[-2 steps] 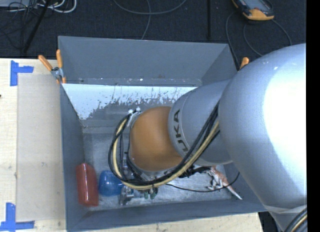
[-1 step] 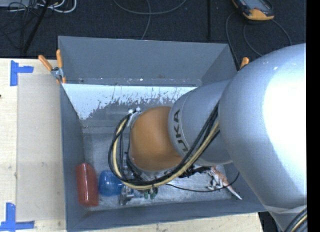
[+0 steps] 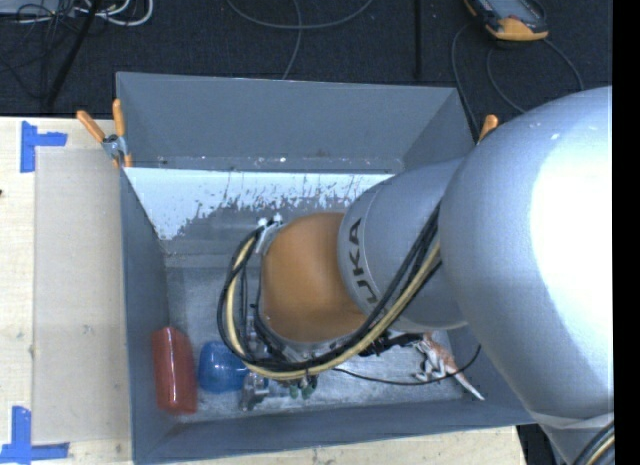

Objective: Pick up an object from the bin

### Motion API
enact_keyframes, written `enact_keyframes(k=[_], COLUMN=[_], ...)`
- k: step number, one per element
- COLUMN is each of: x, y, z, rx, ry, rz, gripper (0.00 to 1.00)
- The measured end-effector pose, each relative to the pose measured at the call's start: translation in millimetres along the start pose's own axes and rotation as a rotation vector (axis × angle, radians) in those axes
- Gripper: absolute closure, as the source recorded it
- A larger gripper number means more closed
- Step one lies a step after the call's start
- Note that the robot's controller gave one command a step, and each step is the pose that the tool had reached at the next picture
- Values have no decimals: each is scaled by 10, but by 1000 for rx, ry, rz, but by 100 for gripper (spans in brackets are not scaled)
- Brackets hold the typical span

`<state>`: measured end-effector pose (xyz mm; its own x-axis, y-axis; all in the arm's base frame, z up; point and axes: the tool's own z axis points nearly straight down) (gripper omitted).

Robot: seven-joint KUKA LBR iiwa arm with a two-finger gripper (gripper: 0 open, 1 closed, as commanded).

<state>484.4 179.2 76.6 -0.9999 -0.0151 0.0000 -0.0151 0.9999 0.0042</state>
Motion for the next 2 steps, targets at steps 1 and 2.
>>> enact_keyframes(k=[1, 2], x=[21, 25], y=[-19, -21], z=[-130, -350], rx=[6, 7], ry=[8, 10], rz=[1, 3], gripper=[100, 100])
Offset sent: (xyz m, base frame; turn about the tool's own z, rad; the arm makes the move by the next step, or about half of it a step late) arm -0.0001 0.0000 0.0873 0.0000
